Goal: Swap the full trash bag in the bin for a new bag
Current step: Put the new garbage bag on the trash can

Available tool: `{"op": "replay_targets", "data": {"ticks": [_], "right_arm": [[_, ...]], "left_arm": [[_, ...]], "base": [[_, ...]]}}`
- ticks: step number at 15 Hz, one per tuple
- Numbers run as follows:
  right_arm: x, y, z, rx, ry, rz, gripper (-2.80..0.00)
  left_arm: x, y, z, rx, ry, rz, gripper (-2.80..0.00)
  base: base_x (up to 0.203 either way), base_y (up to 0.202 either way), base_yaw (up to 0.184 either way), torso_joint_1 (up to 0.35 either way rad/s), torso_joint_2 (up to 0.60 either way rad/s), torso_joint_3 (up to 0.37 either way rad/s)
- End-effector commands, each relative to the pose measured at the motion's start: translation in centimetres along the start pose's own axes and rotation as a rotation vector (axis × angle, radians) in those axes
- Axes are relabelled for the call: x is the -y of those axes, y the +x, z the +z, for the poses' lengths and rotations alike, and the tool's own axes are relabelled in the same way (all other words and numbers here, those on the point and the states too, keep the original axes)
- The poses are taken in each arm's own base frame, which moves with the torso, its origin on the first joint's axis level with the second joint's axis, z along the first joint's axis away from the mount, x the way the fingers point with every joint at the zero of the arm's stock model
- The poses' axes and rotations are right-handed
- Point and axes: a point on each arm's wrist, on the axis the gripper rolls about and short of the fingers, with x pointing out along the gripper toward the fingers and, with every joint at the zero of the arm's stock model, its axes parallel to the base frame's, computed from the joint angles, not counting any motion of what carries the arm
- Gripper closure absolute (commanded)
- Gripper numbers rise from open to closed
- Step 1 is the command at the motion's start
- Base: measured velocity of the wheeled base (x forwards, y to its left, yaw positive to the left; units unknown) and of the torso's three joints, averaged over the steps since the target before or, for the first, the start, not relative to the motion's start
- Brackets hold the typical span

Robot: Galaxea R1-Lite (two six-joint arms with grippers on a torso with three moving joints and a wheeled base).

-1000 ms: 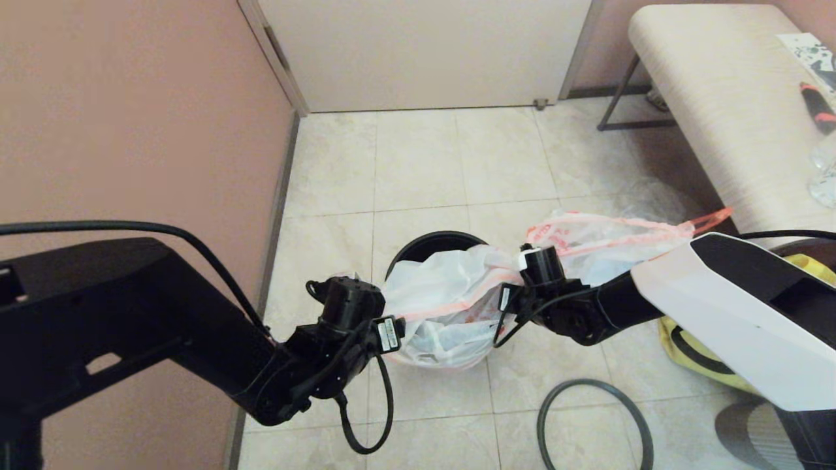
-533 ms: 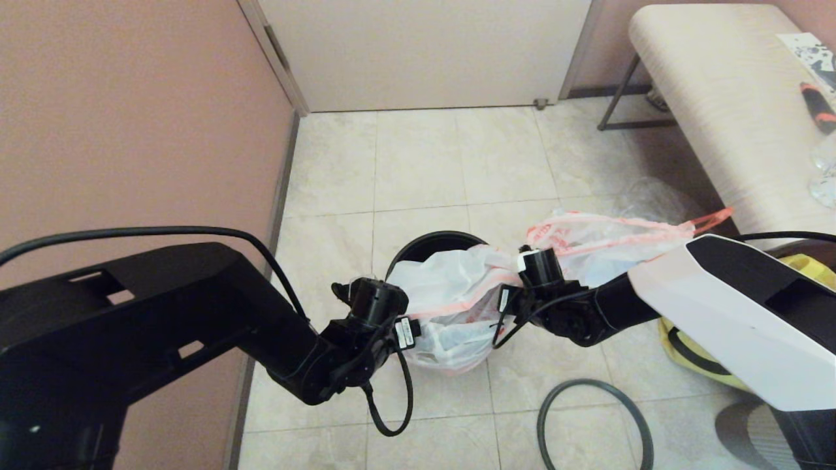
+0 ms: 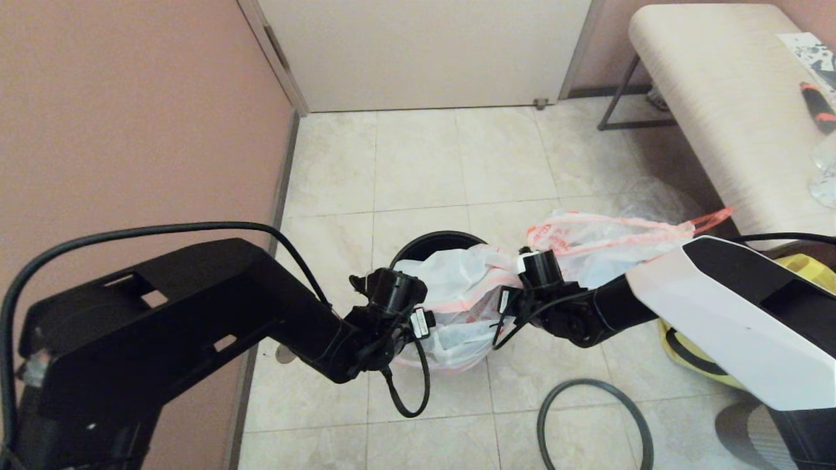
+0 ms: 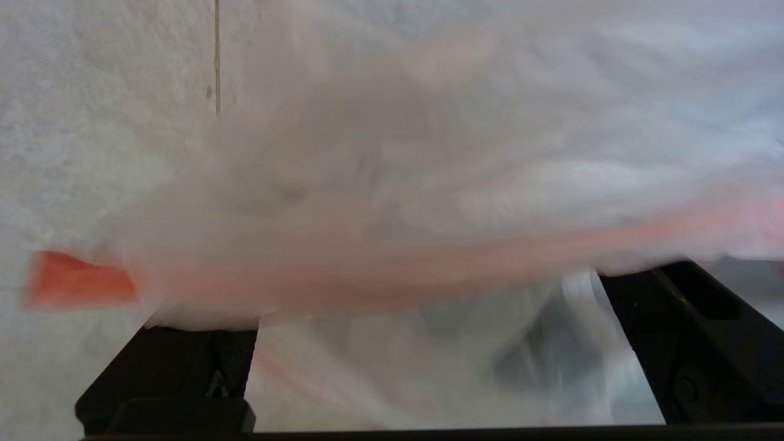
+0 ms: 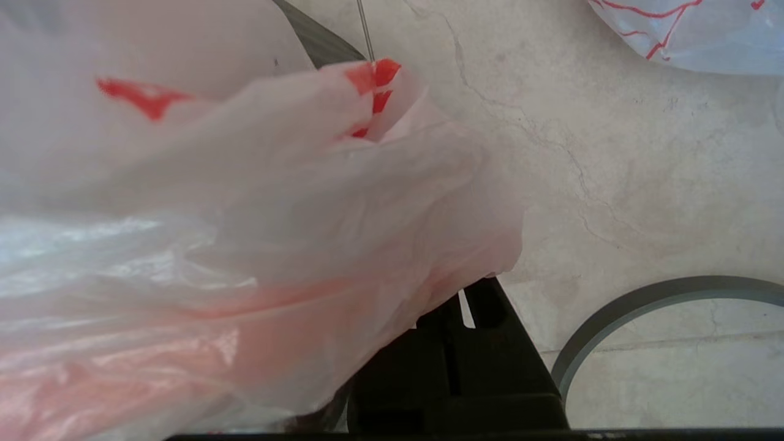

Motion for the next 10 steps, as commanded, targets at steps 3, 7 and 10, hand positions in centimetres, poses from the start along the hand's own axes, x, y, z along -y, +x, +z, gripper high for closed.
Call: {"op": "replay_targets", "data": {"ticks": [3, 7, 10], "right_arm": [[0.0, 0.2, -0.2, -0.002, 0.001, -0.003, 0.0], [-0.1, 0.2, -0.1, 0.001, 0.002, -0.001, 0.0], [-0.6, 0.2, -0.4, -0.003, -0.004, 0.009, 0.0]], "left_arm": [[0.2, 2.9, -0.6, -0.013, -0.002, 0.026, 0.0], [0.4, 3.5, -0.2, 0.003, -0.012, 0.023, 0.0], [0.3, 3.5, -0.2, 0.001, -0.015, 0.027, 0.0]], "base": [[0.0, 0.0, 0.0, 0.0, 0.0, 0.0], [0.0, 0.0, 0.0, 0.0, 0.0, 0.0], [0.0, 0.0, 0.0, 0.0, 0.0, 0.0]]}}
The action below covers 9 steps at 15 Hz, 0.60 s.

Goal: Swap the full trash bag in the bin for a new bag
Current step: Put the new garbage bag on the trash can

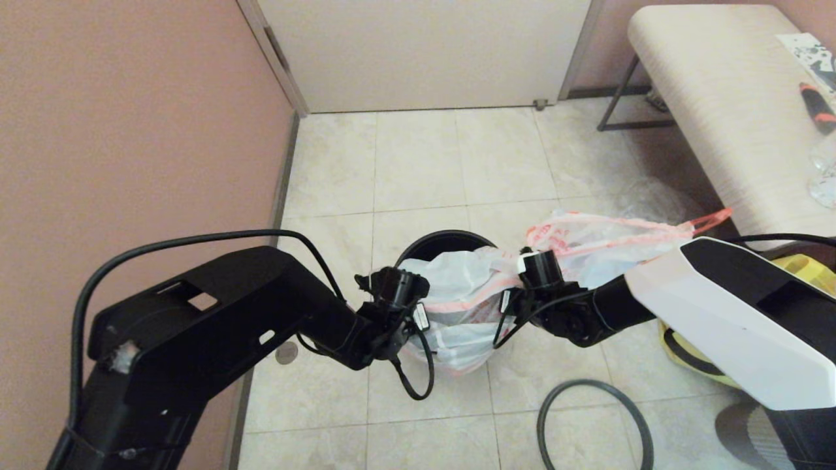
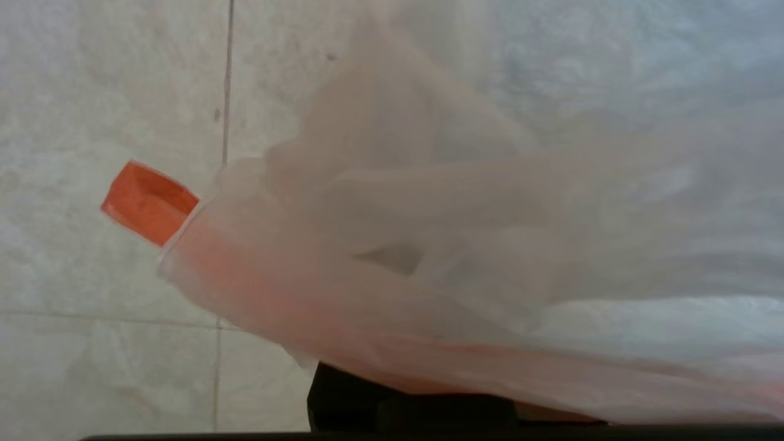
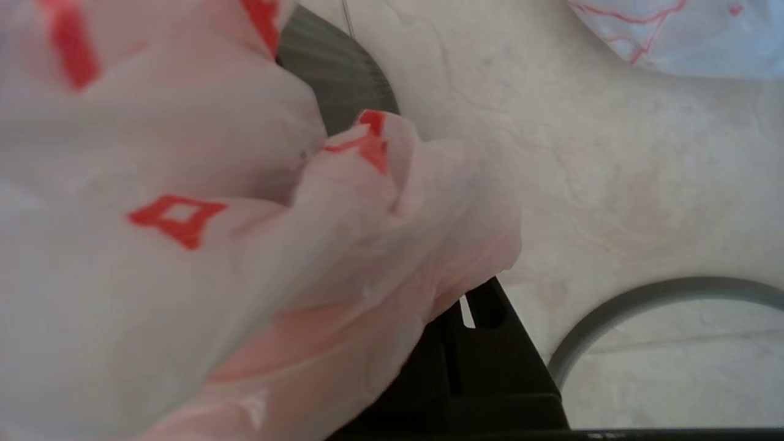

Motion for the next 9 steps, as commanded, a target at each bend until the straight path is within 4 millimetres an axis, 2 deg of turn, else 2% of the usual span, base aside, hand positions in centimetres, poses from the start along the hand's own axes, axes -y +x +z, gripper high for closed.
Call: {"op": "replay_targets", "data": {"ticks": [1, 3, 7, 9], "right_arm": [[-0.8, -0.3, -0.3, -0.003, -0.006, 0.019, 0.0], [-1.8, -1.5, -0.4, -0.007, -0.019, 0.042, 0.0], [-4.5, -4.0, -3.1, -0.062, -0.089, 0.08, 0.0], [-5.1, -5.2, -4.2, -0.087, -0.139, 0.049, 0.0]], "left_arm": [[-0.4, -0.3, -0.2, -0.008, 0.0, 0.005, 0.0], [-2.0, -1.0, -0.2, -0.021, -0.003, 0.036, 0.0], [-6.2, -1.6, -0.3, 0.003, -0.052, 0.092, 0.0], [-7.3, -2.5, 0.6, 0.041, -0.082, 0.092, 0.0]], "base": [[0.0, 0.0, 0.0, 0.0, 0.0, 0.0], [0.0, 0.0, 0.0, 0.0, 0.0, 0.0], [0.0, 0.0, 0.0, 0.0, 0.0, 0.0], [0.0, 0.0, 0.0, 0.0, 0.0, 0.0]]}}
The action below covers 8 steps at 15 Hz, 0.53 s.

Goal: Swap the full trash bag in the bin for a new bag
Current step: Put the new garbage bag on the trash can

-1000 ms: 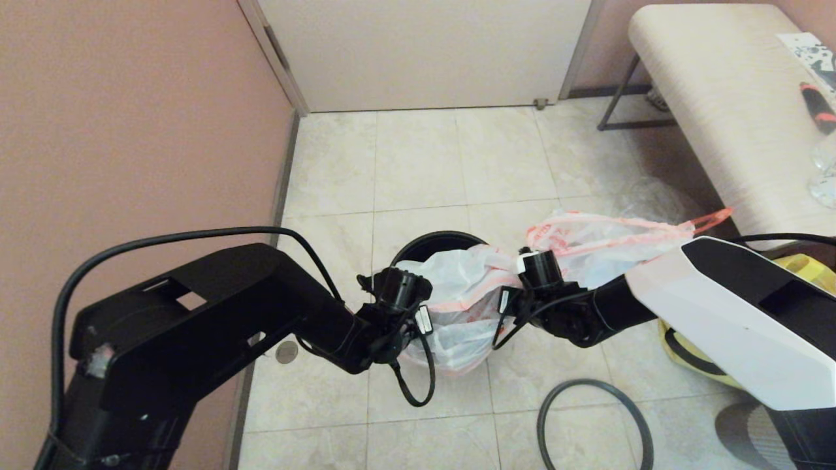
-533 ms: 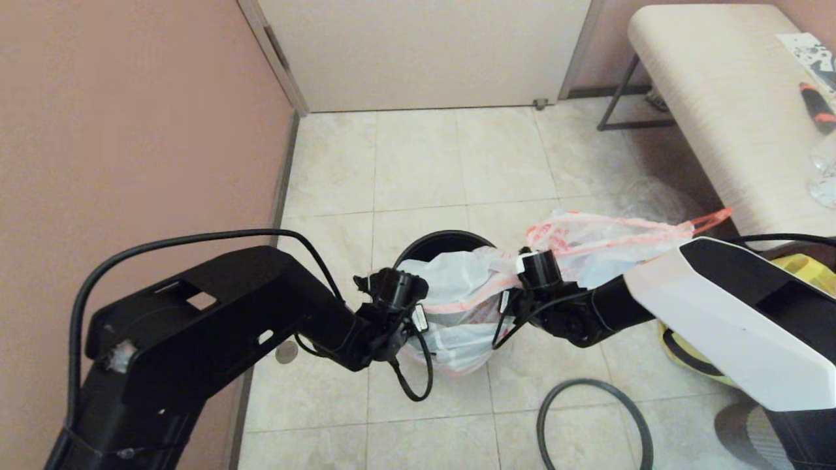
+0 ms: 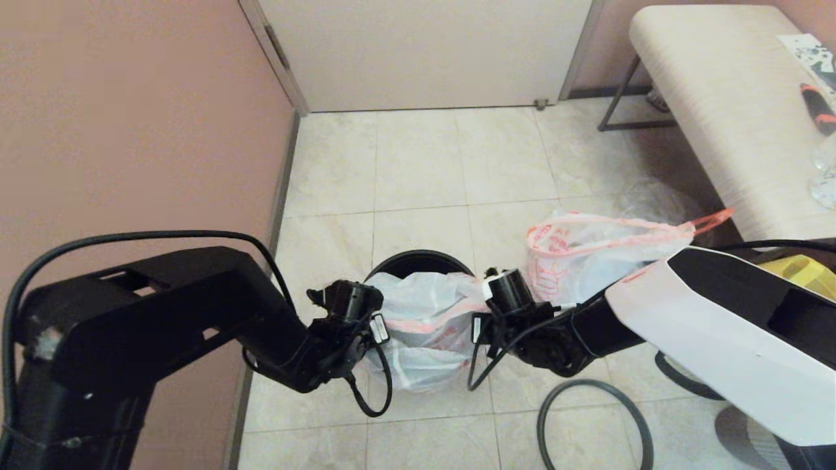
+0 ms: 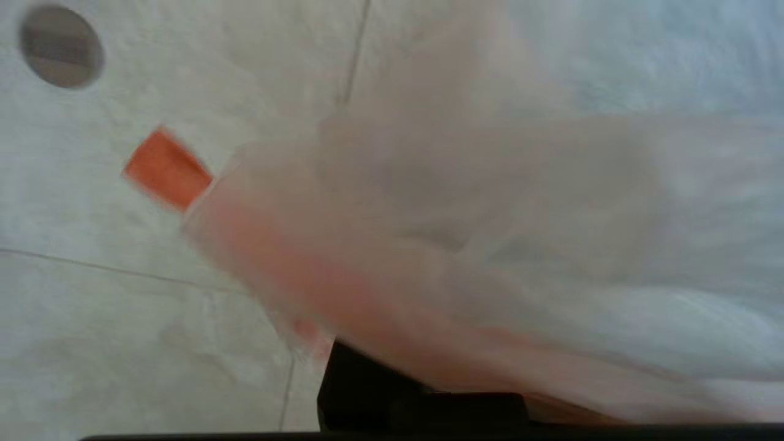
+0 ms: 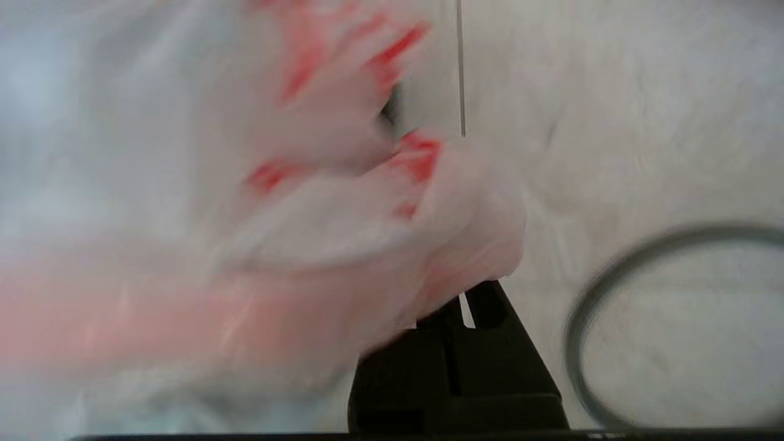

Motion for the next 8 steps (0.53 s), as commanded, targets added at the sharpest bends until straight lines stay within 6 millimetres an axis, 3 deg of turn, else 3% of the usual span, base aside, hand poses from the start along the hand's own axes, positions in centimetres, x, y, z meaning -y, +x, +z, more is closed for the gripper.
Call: {"op": "replay_targets", "data": {"ticks": [1, 4, 8], "right_arm": [[-0.4, -1.2, -0.7, -0.019, -0.027, 0.0, -2.8], [0.0, -2.5, -1.8, -0.059, -0.055, -0.005, -2.8], [0.3, -7.7, -4.2, -0.129, -0.124, 0.021, -2.8]], "left_arm": [[-0.4, -0.6, 0.8, 0.022, -0.022, 0.001, 0.0], [0.2, -0.3, 1.6, 0.047, -0.05, -0.015, 0.0], [-0.1, 0.8, 2.0, 0.056, -0.065, 0.001, 0.0]], "base": [[0.0, 0.0, 0.0, 0.0, 0.0, 0.0], [0.0, 0.0, 0.0, 0.0, 0.0, 0.0], [0.0, 0.0, 0.0, 0.0, 0.0, 0.0]]}}
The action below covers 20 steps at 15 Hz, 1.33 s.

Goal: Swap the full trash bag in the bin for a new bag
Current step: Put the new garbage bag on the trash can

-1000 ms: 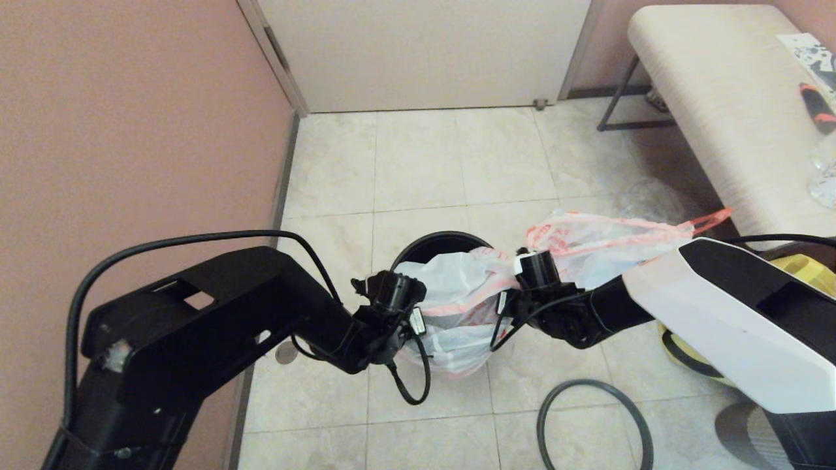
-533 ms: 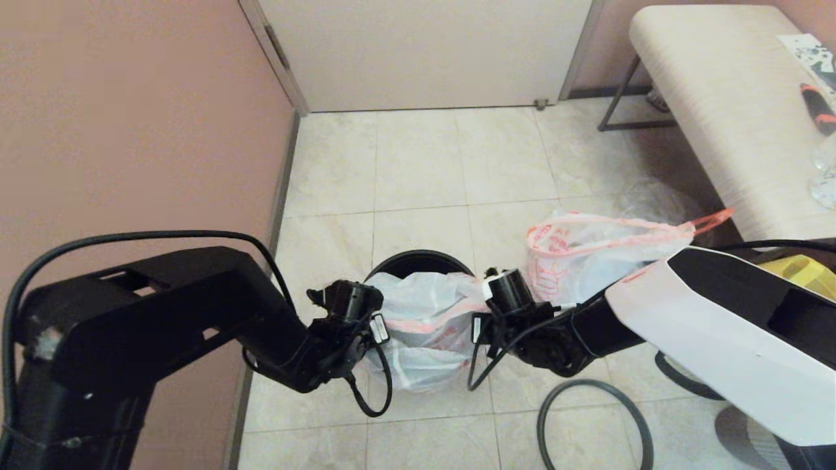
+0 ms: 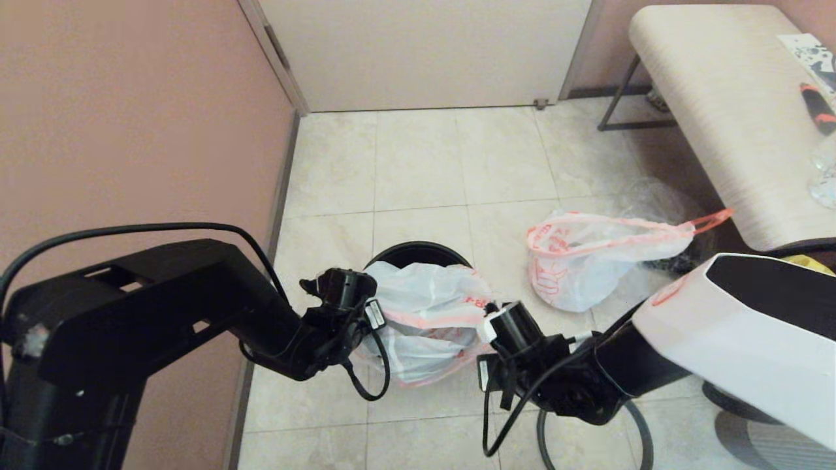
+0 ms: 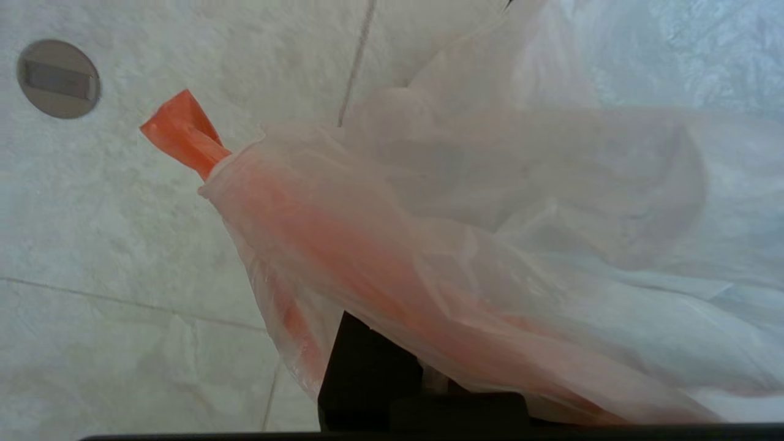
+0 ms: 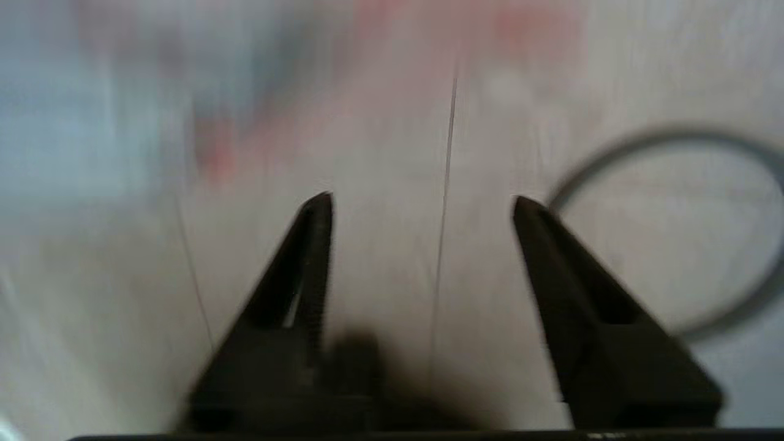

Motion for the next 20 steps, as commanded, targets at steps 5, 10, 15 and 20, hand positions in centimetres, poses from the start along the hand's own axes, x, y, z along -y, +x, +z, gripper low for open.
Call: {"op": "replay_targets", "data": {"ticks": [5, 10, 15, 20], "right_arm": [[0.2, -2.8, -0.7, 0.074, 0.009, 0.051, 0.0], [0.4, 2.0, 0.4, 0.142, -0.032, 0.023, 0.0], [1.7, 4.2, 1.6, 0.189, 0.007, -0.005, 0.0], [3.6, 4.8, 5.0, 0.31, 0.073, -0.021, 0.0]], "left_arm": [[-0.1, 0.3, 0.1, 0.006, -0.008, 0.004, 0.0], [0.2, 0.3, -0.1, 0.002, -0.002, -0.001, 0.0], [0.3, 0.1, -0.7, -0.014, 0.011, -0.006, 0.0], [0.0, 0.0, -2.4, -0.143, 0.056, -0.055, 0.0]], "base": [[0.0, 0.0, 0.0, 0.0, 0.0, 0.0], [0.0, 0.0, 0.0, 0.0, 0.0, 0.0], [0.0, 0.0, 0.0, 0.0, 0.0, 0.0], [0.0, 0.0, 0.0, 0.0, 0.0, 0.0]]}}
